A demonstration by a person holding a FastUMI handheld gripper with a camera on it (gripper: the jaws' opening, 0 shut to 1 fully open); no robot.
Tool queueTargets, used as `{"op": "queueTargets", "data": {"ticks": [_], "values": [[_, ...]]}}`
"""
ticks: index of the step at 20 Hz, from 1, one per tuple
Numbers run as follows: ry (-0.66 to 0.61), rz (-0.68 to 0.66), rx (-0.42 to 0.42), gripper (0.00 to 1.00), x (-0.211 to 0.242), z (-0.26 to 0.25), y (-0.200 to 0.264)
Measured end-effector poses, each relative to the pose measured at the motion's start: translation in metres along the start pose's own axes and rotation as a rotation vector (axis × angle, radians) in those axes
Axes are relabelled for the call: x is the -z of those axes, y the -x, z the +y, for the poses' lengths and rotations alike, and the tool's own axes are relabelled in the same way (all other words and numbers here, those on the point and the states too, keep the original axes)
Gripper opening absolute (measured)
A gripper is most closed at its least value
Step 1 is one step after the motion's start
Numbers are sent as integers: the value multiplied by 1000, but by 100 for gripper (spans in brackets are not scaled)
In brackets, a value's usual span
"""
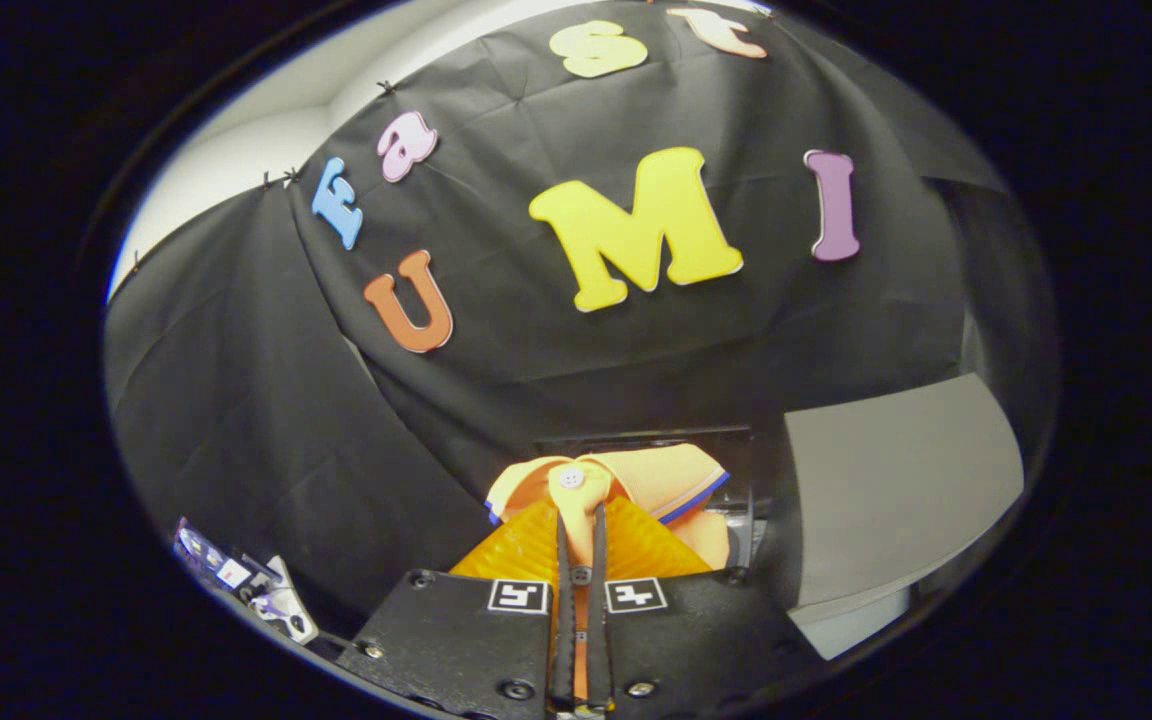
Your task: Put the clothes into the washing machine and then close the washing machine lid.
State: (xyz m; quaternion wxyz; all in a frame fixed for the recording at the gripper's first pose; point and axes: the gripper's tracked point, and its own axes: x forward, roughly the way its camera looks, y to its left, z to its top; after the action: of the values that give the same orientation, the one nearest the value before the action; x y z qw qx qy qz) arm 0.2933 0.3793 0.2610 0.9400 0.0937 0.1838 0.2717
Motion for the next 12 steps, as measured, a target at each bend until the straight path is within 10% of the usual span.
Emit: {"op": "queueTargets", "data": {"ticks": [12], "values": [[-52, 292, 44, 8, 79, -30, -177]]}}
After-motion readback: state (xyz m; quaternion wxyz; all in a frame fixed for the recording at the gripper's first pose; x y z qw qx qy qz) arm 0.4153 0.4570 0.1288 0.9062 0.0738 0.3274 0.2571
